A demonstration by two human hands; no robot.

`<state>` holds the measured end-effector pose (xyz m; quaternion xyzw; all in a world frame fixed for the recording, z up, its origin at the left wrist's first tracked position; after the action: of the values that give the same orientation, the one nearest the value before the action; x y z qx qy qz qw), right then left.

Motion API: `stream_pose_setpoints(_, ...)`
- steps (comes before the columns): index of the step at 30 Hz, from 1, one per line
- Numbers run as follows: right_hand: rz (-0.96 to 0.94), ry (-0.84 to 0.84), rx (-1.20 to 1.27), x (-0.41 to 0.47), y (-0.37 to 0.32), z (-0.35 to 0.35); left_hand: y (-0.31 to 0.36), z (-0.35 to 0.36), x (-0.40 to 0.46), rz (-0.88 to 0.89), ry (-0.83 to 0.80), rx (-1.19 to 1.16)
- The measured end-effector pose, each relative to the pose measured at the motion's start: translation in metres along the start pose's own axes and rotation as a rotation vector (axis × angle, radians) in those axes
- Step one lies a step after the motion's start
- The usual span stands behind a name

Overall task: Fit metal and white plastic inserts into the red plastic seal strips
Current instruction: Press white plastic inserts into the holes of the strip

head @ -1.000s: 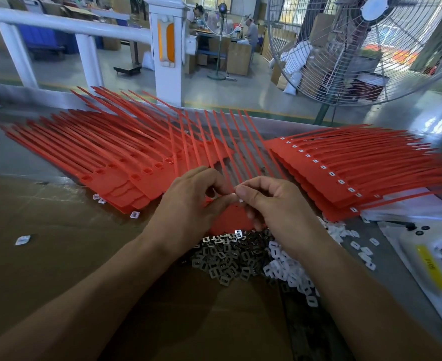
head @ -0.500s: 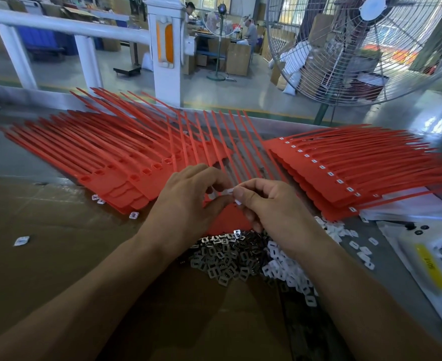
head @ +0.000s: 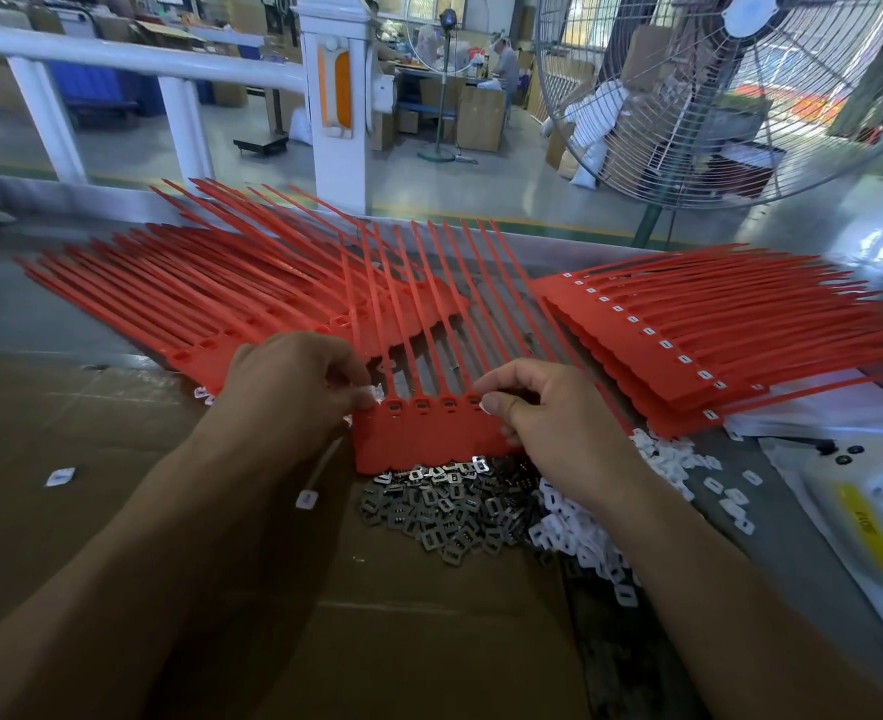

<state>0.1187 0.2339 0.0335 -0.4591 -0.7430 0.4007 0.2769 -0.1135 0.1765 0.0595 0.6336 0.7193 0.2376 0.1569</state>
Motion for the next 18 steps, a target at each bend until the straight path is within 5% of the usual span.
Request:
stream_pose_setpoints(14,0.029,-0.065,-0.097,0.0001,-0.0004,0.0012,-0.0017,-0.0005,-0.0002,-0.025,-0.078,0.000)
stream_pose_setpoints(18,0.036,-0.073,-0.107,0.0001,-0.0006,0.0009,-0.0042,-0.0030,0.0006,-0.034,0.030,-0.004)
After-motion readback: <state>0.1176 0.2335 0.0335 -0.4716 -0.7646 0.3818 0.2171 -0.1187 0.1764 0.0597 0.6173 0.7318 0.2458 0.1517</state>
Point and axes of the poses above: each hand's wrist, its own x-axis towards the middle knuckle, its own z-axis out of the palm, y = z × x, the point moved 6 cm from there along x, towards the middle knuckle, and after that the axes turned 8 degrees about -y, right-handed, at the moved point
